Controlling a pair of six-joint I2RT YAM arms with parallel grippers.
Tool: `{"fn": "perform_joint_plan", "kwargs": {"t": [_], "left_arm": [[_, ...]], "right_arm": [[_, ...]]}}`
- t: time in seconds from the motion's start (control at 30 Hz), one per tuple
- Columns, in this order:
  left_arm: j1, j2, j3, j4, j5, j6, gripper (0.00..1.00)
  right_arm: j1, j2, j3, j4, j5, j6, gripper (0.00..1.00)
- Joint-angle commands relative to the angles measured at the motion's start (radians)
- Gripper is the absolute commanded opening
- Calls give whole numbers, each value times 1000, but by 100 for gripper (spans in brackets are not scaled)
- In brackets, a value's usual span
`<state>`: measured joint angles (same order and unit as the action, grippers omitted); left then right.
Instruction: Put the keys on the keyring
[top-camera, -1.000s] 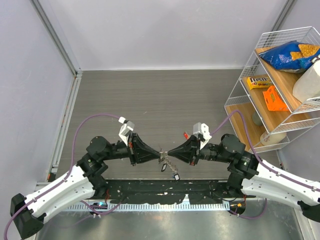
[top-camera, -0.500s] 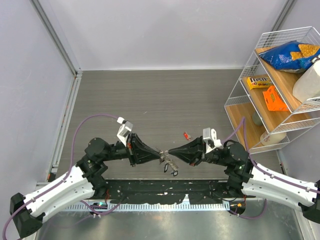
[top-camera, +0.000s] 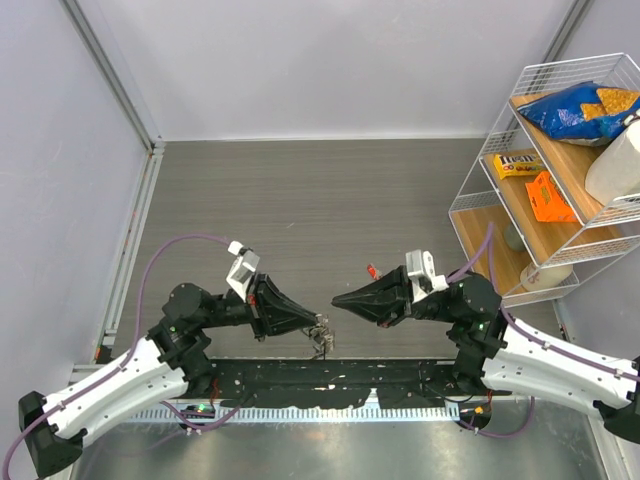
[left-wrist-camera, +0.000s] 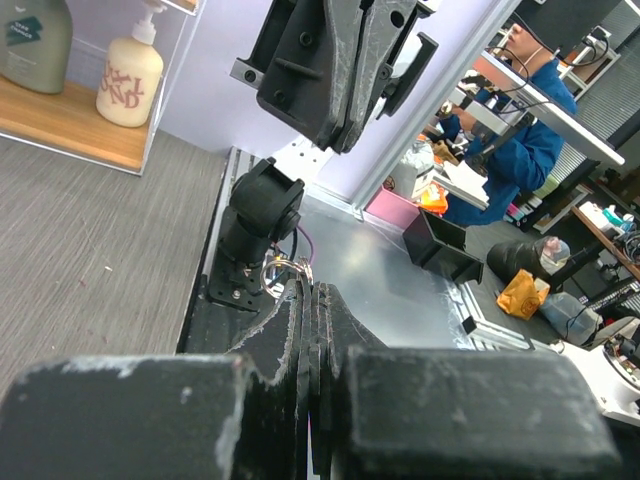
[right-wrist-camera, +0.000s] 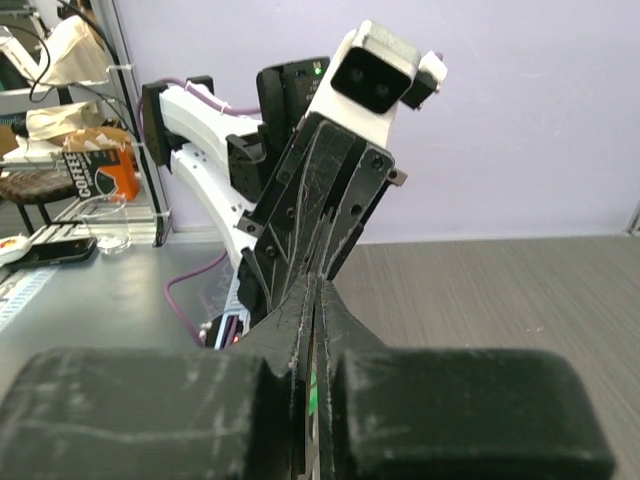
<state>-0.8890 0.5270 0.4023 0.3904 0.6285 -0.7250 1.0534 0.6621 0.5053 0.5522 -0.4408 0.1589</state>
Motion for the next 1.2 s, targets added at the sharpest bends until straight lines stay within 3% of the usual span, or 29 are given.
{"fn": "perform_joint_plan", "kwargs": {"t": [0.0, 0.13, 0.2, 0.23, 0.3, 0.47, 0.93, 1.17], "left_arm": [[-5, -38, 7, 25, -10, 22, 0], [-4, -58, 15, -4, 2, 35, 0], [-4, -62, 18, -8, 19, 39, 0], [-5, -62, 21, -12, 28, 39, 0], [-4, -62, 30, -19, 54, 39, 0], [-4, -85, 56, -44, 118, 41, 0], [-5, -101, 81, -39, 266, 6, 0], [-5, -111, 79, -53, 269, 2, 0]], "right_arm": [[0, 11, 90, -95, -50, -9, 6], [0, 16, 111, -178, -56, -25, 8], [0, 13, 124, -234, -71, -48, 20], [0, 11, 130, -276, -81, -61, 30], [0, 10, 159, -352, -90, -100, 40], [0, 11, 226, -463, -151, -191, 53], [0, 218, 429, -718, -435, -325, 57], [0, 274, 461, -713, -538, -308, 56]]}}
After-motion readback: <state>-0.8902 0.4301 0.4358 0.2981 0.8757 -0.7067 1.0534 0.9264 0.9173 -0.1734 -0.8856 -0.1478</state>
